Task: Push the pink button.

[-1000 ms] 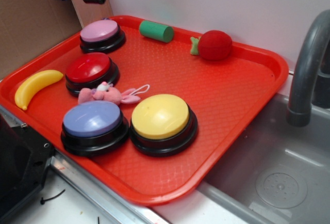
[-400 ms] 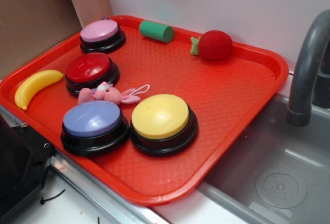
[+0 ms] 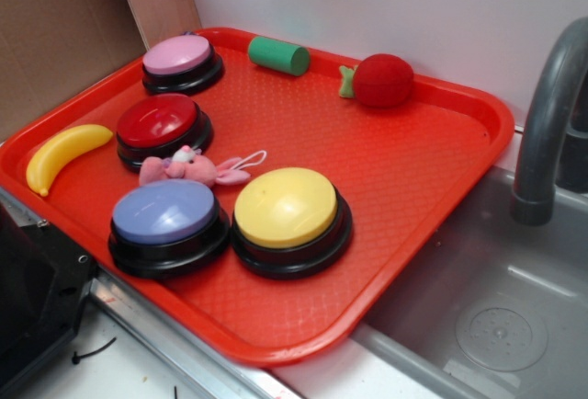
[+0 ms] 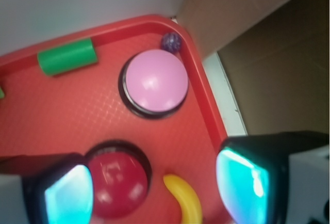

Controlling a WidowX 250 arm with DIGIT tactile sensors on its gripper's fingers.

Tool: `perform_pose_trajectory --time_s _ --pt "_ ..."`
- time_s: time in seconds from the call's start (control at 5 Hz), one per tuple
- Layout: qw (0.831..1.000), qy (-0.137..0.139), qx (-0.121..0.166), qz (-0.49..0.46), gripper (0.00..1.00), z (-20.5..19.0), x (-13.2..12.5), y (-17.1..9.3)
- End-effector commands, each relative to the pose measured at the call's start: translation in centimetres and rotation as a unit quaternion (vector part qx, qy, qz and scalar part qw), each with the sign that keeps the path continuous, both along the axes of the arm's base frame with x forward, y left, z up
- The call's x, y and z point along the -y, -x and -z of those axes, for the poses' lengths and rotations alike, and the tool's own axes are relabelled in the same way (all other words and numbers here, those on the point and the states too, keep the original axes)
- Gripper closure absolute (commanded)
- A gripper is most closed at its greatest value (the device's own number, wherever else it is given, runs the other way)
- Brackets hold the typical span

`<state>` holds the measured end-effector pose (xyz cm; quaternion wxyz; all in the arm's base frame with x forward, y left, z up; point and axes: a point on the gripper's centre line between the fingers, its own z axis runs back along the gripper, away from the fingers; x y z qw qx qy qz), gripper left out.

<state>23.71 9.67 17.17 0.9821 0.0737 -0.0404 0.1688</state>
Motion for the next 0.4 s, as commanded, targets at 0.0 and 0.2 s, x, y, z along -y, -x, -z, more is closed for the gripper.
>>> perform_pose_trajectory --time_s 0.0,0.2 --pt "0.998 -0.008 0.062 -0.002 0.00 -4.4 -0.1 1.1" --pt "0.996 0.012 0.089 0.013 0.00 -5.5 -0.1 2.1"
